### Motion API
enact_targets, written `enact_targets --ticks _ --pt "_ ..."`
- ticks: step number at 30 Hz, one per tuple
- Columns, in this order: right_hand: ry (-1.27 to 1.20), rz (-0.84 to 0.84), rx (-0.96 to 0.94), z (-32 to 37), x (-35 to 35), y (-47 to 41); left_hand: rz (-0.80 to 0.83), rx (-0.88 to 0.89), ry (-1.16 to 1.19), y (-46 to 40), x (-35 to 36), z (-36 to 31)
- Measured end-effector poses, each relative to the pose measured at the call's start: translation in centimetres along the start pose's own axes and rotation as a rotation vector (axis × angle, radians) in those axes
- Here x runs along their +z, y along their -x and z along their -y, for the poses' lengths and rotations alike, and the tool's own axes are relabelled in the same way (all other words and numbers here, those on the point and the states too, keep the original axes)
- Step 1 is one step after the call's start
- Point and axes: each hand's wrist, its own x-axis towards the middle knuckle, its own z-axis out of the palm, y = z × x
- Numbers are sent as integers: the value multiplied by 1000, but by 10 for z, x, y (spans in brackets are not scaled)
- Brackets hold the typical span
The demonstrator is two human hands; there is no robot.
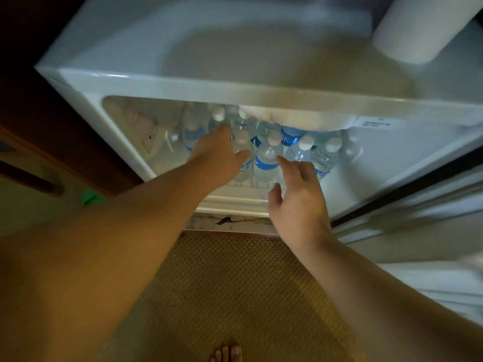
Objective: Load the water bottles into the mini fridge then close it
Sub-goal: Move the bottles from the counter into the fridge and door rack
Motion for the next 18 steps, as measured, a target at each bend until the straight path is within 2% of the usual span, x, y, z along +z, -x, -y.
enact_targets --ticks 5,8,11,14,18 --pt "-98 -19 68 67 -84 27 -80 14 76 101 -40 -26" --pt "-148 -89 43 116 -155 35 -234 125 54 177 -83 -51" --pt "-181 -142 -17 163 -234 34 -404 190 95 237 -148 -83" --pt "-172 -182 -66 206 -316 22 -471 266 144 286 -227 -128" --pt "-132 -204 -140 259 -420 3 -562 376 97 339 -333 -194"
